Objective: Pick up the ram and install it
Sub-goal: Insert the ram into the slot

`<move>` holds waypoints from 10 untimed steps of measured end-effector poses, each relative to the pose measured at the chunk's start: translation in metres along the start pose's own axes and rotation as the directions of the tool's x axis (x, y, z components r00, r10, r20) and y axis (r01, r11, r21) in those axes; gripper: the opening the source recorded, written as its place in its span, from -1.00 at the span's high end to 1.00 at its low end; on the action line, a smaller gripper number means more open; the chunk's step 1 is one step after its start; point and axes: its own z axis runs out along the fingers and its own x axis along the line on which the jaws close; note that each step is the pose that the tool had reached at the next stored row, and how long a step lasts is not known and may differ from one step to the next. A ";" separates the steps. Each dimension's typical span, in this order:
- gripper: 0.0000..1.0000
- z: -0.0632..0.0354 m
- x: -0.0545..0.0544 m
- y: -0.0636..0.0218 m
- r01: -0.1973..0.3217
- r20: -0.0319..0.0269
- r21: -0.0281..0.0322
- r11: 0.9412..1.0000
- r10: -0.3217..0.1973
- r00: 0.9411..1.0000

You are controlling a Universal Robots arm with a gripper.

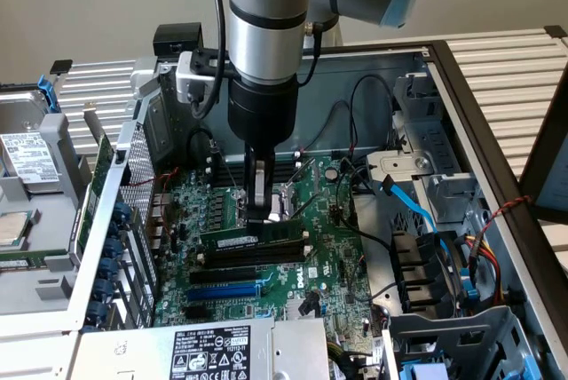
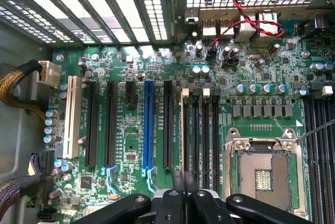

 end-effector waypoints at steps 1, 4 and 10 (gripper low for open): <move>0.76 -0.0001 0.000 -0.0003 0.000 0.000 -0.005 1.000 0.000 1.000; 0.76 -0.0003 0.001 -0.0016 0.001 -0.001 -0.023 1.000 -0.001 1.000; 0.76 -0.0003 0.001 -0.0023 0.002 -0.002 -0.035 0.999 -0.002 1.000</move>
